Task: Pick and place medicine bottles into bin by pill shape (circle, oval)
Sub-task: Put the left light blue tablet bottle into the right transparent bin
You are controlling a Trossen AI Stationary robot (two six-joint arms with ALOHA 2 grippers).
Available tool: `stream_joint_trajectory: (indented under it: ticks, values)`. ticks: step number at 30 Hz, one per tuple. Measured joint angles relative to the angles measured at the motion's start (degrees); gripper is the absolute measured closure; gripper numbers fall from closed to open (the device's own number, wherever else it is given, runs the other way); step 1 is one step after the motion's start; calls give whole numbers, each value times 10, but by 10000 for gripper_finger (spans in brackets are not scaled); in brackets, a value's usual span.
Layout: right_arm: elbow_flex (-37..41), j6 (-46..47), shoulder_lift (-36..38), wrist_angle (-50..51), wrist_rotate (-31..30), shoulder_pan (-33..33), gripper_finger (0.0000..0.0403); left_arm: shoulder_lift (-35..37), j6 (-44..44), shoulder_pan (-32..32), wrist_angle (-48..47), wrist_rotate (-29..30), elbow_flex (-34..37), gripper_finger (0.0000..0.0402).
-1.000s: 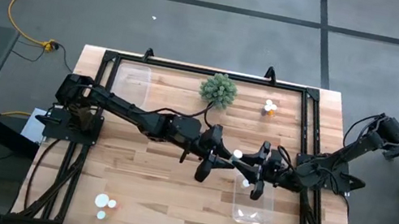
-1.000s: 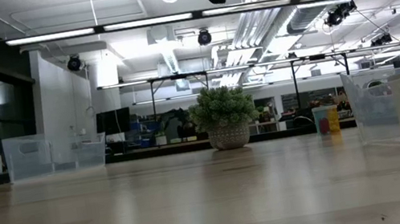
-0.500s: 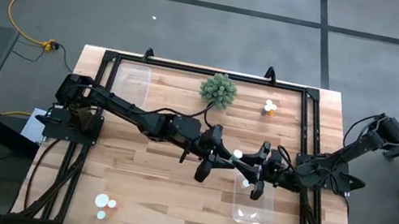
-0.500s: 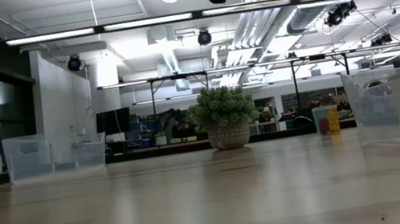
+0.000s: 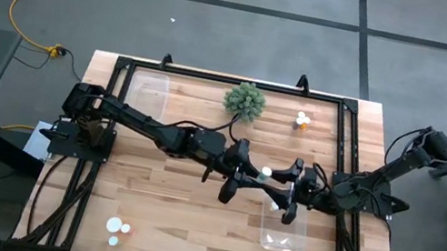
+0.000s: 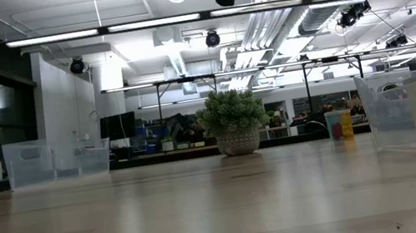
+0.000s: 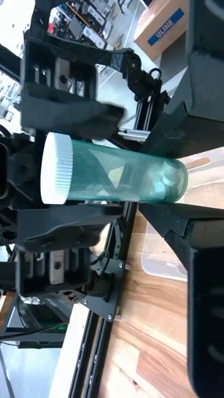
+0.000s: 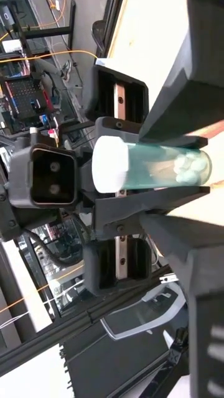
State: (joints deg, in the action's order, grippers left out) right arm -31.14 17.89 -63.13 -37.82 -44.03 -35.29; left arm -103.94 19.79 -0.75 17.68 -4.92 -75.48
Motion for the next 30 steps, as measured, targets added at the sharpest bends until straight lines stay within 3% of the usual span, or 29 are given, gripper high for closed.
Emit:
stream_joint_trajectory:
  ticks: [5, 15, 23, 30]
  values:
    - [0, -3, 36, 48, 0, -1, 161, 0, -5, 0, -26, -2, 0, 305]
    - [-14, 42, 132, 238, 29, 1, 158, 0, -20, 0, -85, -35, 0, 305]
    - [-154, 81, 93, 527, 141, 45, 158, 0, -42, 1, -135, -33, 0, 306]
    - [-229, 82, 26, 590, 246, 95, 158, 0, -50, 1, -149, -29, 0, 307]
